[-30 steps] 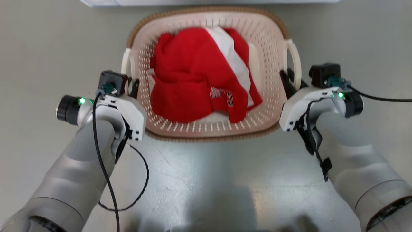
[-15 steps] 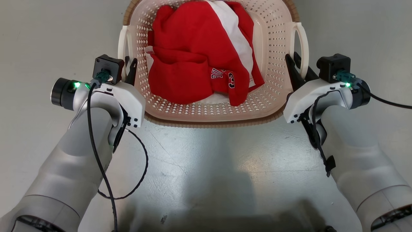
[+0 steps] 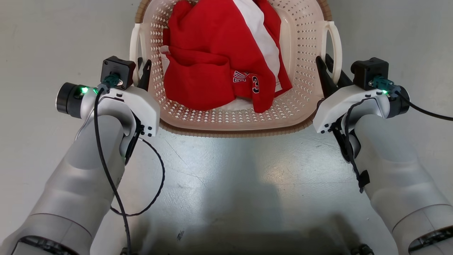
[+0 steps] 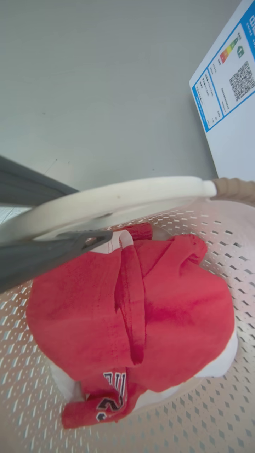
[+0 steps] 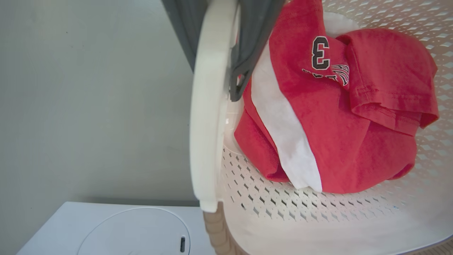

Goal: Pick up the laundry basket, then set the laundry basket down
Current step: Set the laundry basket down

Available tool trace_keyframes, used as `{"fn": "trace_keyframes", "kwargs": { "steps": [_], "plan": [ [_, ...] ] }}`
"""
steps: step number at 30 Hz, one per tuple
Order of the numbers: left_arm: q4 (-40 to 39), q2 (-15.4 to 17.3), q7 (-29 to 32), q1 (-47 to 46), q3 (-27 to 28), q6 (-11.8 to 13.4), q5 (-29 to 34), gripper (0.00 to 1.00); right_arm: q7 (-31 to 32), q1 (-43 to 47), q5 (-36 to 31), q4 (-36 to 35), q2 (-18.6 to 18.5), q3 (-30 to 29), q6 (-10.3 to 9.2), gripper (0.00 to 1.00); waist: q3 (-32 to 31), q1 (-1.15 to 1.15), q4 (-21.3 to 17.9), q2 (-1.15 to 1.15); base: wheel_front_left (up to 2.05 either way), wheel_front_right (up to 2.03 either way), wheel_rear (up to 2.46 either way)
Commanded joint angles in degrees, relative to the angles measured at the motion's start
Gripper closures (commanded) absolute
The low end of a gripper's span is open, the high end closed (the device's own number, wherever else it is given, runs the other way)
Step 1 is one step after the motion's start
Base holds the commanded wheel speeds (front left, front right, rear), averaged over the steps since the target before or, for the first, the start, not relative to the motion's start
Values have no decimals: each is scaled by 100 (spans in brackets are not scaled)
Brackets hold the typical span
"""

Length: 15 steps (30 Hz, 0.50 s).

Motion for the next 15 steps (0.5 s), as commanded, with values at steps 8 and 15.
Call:
{"fn": "trace_keyframes", "kwargs": {
  "steps": [8,15],
  "plan": [
    [41,77,-85,2,331,-172,337,100,-27,365,-97,-45,167,150,96,100,58,0,7,0,0,0,0],
    [264,-70,-85,25,590,-174,259,0,-27,330,-165,-39,167,-86,96,0,104,0,-15,0,0,0,0]
  ]
}}
